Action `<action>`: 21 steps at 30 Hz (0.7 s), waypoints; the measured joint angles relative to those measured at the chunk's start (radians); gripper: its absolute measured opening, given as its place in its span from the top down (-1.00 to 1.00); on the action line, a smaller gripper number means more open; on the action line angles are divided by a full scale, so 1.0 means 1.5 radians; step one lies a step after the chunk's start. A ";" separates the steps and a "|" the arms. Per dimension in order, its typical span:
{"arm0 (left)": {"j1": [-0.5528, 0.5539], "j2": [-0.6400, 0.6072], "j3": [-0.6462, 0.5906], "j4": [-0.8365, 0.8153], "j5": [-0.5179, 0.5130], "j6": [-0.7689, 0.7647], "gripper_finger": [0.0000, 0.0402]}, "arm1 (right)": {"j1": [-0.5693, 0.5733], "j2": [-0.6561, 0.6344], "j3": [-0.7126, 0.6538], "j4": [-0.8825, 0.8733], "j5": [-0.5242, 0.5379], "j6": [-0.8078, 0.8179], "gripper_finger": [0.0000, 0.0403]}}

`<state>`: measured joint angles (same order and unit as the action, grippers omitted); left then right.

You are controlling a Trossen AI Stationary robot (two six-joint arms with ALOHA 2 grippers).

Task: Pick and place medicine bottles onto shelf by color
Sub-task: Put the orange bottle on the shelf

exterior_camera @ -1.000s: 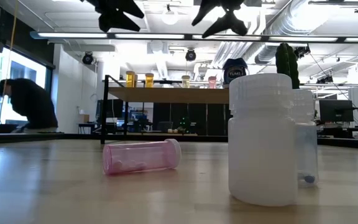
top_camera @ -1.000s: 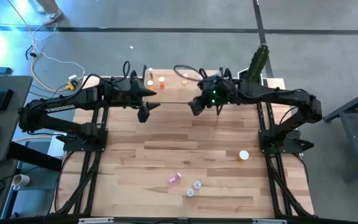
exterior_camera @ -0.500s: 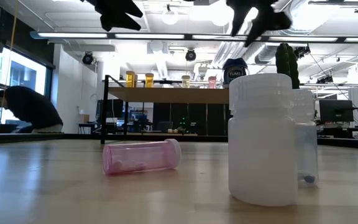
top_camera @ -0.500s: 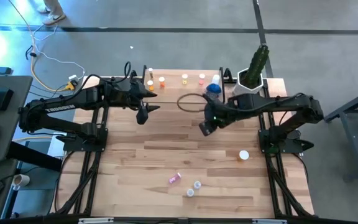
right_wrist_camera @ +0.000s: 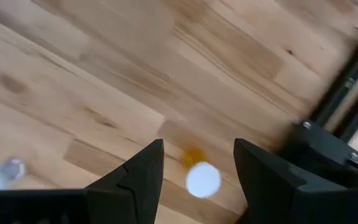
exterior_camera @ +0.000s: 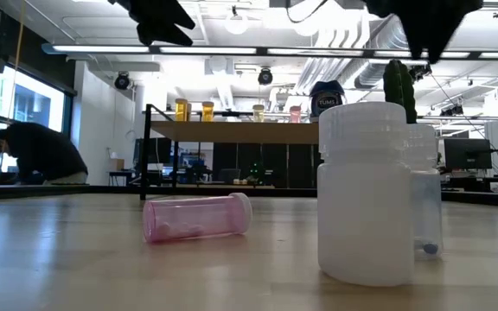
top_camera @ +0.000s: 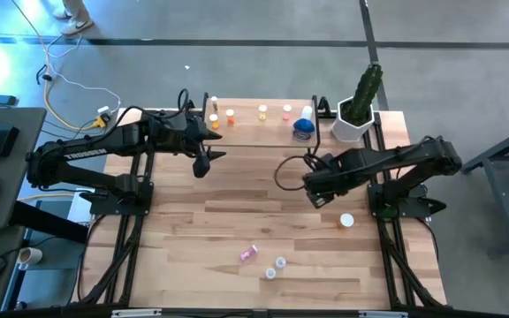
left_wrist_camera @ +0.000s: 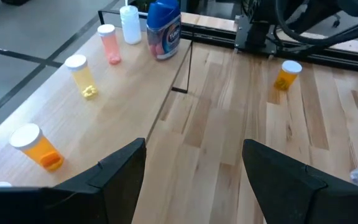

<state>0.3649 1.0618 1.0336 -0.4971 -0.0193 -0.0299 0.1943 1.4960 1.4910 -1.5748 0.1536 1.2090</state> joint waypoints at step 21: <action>0.000 0.000 0.000 0.021 -0.015 -0.010 -0.27 | 0.011 -0.243 -0.281 0.093 -0.043 0.030 0.07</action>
<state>0.3653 1.0618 1.0336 -0.4652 -0.0414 -0.0456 0.2104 1.1321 1.0689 -1.4349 0.0897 1.2540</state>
